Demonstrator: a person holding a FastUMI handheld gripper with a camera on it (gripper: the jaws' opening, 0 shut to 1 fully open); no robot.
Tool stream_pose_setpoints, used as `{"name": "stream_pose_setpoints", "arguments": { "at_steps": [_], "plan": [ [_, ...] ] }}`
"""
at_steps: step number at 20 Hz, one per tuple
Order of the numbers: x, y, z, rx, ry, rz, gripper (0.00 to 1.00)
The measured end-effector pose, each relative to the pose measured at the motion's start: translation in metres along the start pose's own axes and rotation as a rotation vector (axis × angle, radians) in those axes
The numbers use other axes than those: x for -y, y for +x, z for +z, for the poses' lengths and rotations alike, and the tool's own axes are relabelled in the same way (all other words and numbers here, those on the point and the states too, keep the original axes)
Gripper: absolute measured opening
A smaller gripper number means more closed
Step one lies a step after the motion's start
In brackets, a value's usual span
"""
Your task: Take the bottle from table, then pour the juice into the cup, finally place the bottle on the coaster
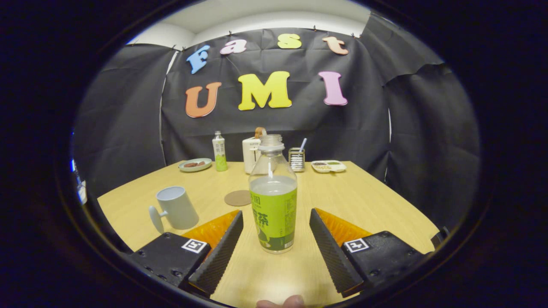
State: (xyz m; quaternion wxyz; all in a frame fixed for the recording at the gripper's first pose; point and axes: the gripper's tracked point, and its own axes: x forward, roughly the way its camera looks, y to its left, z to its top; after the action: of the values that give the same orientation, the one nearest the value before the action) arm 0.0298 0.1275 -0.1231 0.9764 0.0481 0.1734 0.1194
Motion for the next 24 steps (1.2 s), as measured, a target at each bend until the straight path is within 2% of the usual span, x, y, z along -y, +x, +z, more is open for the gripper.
{"name": "stream_pose_setpoints", "arguments": {
  "at_steps": [6, 11, 19, 24],
  "plan": [
    [0.006, 0.023, -0.004, -0.043, 0.015, -0.034, 1.0],
    [0.0, 0.036, 0.0, -0.045, 0.032, -0.016, 1.0],
    [0.0, 0.054, 0.008, -0.052, 0.072, -0.044, 1.0],
    [0.001, 0.055, 0.012, -0.051, 0.07, -0.068, 0.84]
  ]
}}
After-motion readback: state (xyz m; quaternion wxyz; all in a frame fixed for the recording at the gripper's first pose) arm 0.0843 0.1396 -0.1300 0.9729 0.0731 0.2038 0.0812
